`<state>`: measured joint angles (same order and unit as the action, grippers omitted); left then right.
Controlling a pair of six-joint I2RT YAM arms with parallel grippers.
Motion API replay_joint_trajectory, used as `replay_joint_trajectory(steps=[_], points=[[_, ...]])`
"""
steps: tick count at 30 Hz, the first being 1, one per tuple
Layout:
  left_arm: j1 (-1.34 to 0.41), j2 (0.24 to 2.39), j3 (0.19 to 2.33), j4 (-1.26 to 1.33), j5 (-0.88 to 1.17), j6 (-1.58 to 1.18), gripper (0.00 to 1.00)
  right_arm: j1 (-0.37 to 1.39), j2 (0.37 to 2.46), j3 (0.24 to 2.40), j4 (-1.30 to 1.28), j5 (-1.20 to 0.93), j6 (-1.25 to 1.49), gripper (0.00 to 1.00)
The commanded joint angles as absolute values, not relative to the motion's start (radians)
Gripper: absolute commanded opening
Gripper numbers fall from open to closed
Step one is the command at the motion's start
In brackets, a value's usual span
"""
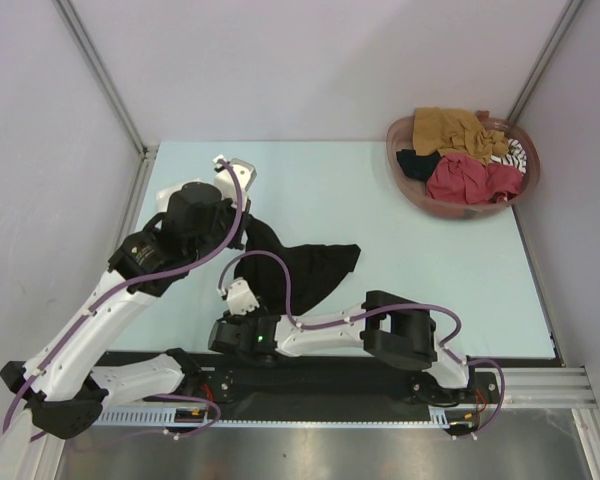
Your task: Fold and stack the tank tops
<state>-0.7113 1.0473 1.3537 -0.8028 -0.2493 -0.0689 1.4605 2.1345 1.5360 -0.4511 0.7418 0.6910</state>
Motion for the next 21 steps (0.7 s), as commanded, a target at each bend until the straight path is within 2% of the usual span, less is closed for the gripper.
replay_joint_trajectory(steps=[1,11,14,17,18,21], points=[[-0.7,1.035,1.358,-0.765,-0.233,-0.046,0.0,1.459,2.152,1.574,-0.495,0.799,0.716,0.49],[-0.695,1.04,1.364,-0.773,-0.235,-0.046,0.0,1.413,2.151,1.453,-0.43,0.678,0.77,0.42],[-0.695,1.043,1.365,-0.772,-0.23,-0.048,0.0,1.401,2.137,1.408,-0.397,0.65,0.779,0.35],[-0.695,1.043,1.365,-0.772,-0.23,-0.049,0.0,1.393,2.131,1.388,-0.396,0.646,0.779,0.15],[-0.693,1.043,1.365,-0.773,-0.23,-0.049,0.0,1.391,2.119,1.384,-0.406,0.653,0.782,0.0],[-0.693,1.048,1.37,-0.778,-0.23,-0.051,0.0,1.391,2.047,1.327,-0.37,0.666,0.767,0.0]])
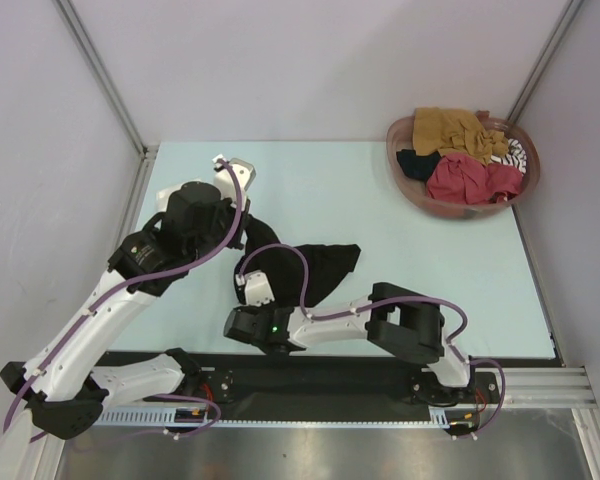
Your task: Fold and stack the tank tops
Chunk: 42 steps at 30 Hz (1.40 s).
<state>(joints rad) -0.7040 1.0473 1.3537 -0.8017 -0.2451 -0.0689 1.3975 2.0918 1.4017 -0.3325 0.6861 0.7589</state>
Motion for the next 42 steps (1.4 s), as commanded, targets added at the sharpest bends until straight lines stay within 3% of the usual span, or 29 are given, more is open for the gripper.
replay_joint_trajectory(steps=[1,9,17,22,27,42], points=[[-0.693,1.049,1.371,-0.781,-0.23,-0.051,0.0,1.39,2.019,1.306,-0.358,0.667,0.762,0.0],[-0.693,1.048,1.379,-0.792,-0.219,-0.066,0.0,1.333,1.63,1.131,-0.365,0.706,0.677,0.0],[-0.693,1.054,1.416,-0.808,-0.224,-0.094,0.0,1.053,1.087,1.0,-0.449,0.675,0.539,0.0],[-0.692,1.063,1.506,-0.837,-0.281,-0.095,0.0,0.774,0.983,1.119,-0.502,0.521,0.407,0.0],[-0.69,1.069,1.62,-0.883,-0.314,-0.097,0.0,0.626,0.986,1.297,-0.535,0.394,0.35,0.0],[-0.69,0.873,1.805,-0.896,-0.049,-0.118,0.0,0.667,0.828,1.66,-0.597,0.132,0.163,0.0]])
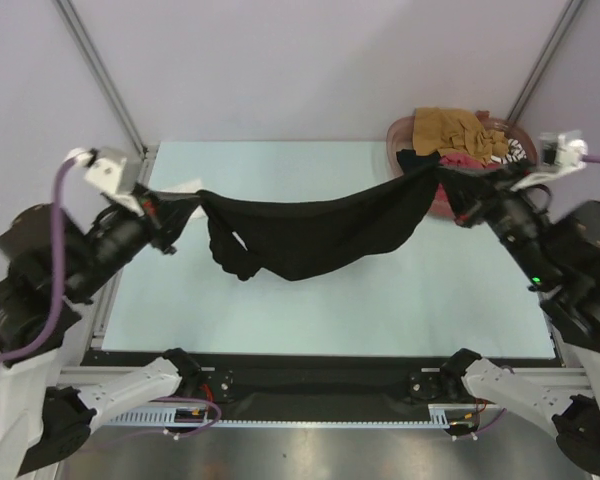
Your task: Fold and stack the tank tops
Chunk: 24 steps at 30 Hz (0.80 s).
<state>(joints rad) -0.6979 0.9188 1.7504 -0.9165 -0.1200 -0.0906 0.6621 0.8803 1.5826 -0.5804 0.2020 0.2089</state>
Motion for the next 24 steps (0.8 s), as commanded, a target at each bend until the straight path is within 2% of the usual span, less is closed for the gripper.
replay_joint_trajectory(steps=[1,6,11,19,22,24], points=[[-0.69,0.849,1.81,-0.894,-0.045,-0.126,0.0,0.666,0.818,1.676,-0.607,0.118,0.161,0.0],[-0.69,0.824,1.827,-0.896,-0.008,-0.152,0.0,0.66,0.798,1.741,-0.681,0.101,0.175,0.0],[-0.692,0.845,1.775,-0.838,0.064,-0.199,0.0,0.657,0.819,1.717,-0.689,0.126,0.186,0.0],[-0.687,0.91,1.588,-0.709,-0.129,-0.181,0.0,0.638,0.937,1.586,-0.559,0.229,0.173,0.0],[-0.634,0.974,1.563,-0.645,-0.14,-0.172,0.0,0.544,1.021,1.569,-0.489,0.151,0.204,0.0],[-0.553,1.005,1.58,-0.611,-0.057,-0.173,0.0,0.473,1.078,1.588,-0.45,0.034,0.25,0.0]])
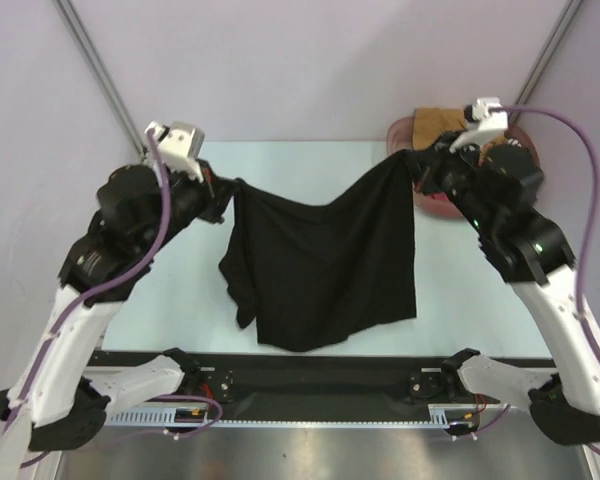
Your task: Fold and stack the tank tops
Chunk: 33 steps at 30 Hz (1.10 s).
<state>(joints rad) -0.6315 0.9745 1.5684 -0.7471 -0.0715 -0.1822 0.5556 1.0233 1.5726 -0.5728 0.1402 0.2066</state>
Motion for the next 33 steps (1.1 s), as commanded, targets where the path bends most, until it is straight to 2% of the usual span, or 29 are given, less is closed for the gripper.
replay_joint_trajectory(steps=[1,9,16,25,30,33], points=[[-0.531,1.043,1.597,-0.609,-0.043,-0.173,0.0,0.421,1.095,1.598,-0.439,0.009,0.264,0.0],[-0.5,1.082,1.763,-0.653,-0.008,-0.15,0.0,0.385,1.151,1.724,-0.445,-0.089,0.29,0.0],[-0.5,0.936,1.674,-0.618,0.08,-0.179,0.0,0.454,1.008,1.661,-0.443,-0.087,0.255,0.0],[-0.502,0.815,1.617,-0.653,0.09,-0.209,0.0,0.554,0.9,1.675,-0.554,-0.018,0.245,0.0],[-0.502,0.847,1.609,-0.669,0.085,-0.224,0.0,0.551,1.01,1.748,-0.664,0.076,0.256,0.0],[-0.5,0.906,1.551,-0.641,0.072,-0.222,0.0,0.513,1.078,1.688,-0.667,0.101,0.291,0.0]])
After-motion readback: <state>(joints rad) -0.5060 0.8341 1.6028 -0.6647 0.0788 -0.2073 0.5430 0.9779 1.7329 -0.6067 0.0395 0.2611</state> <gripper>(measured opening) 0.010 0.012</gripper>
